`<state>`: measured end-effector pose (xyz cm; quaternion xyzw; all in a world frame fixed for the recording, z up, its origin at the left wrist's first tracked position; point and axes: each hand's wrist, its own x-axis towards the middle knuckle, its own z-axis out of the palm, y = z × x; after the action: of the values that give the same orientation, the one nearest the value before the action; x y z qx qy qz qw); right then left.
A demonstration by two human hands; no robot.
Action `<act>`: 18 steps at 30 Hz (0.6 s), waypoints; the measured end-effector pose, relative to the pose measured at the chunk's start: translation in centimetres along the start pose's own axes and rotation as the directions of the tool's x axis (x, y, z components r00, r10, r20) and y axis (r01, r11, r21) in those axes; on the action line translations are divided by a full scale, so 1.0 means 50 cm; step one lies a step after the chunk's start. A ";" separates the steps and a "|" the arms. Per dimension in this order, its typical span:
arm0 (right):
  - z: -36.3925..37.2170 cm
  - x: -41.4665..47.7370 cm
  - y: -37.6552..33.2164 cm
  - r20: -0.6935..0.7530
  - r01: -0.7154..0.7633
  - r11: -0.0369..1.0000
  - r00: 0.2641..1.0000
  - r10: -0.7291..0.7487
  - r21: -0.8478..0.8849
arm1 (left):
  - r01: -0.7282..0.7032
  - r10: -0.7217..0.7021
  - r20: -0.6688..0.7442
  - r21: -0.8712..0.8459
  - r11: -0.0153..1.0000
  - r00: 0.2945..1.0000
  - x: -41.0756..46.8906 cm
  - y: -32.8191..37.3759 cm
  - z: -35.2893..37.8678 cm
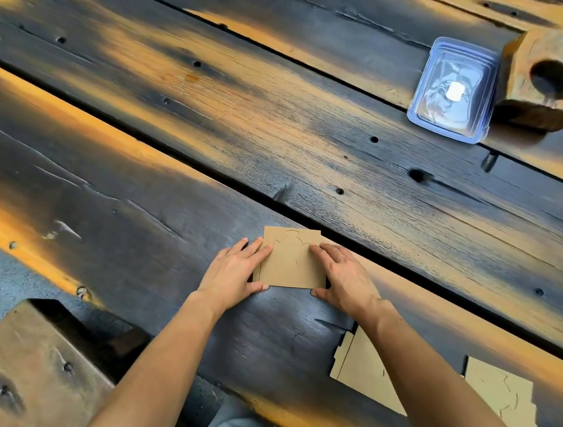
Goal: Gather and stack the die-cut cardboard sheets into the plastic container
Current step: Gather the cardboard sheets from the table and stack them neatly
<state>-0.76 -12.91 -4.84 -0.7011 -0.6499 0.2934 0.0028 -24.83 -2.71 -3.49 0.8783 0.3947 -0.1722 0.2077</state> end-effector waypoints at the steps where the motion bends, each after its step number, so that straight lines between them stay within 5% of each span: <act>1: -0.001 -0.002 0.000 0.002 0.002 1.000 1.000 -0.002 0.005 | -0.009 0.009 -0.003 -0.007 1.000 1.000 -0.002 -0.001 -0.001; 18: -0.025 -0.065 -0.006 -0.011 -0.068 0.995 0.998 0.069 0.074 | -0.171 0.163 -0.090 -0.093 0.981 0.982 -0.031 0.024 -0.028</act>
<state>-0.47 -15.34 -2.33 -0.7244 -0.6140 0.3126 0.0230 -24.68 -3.69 -1.30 0.9032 0.3358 -0.0978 0.2489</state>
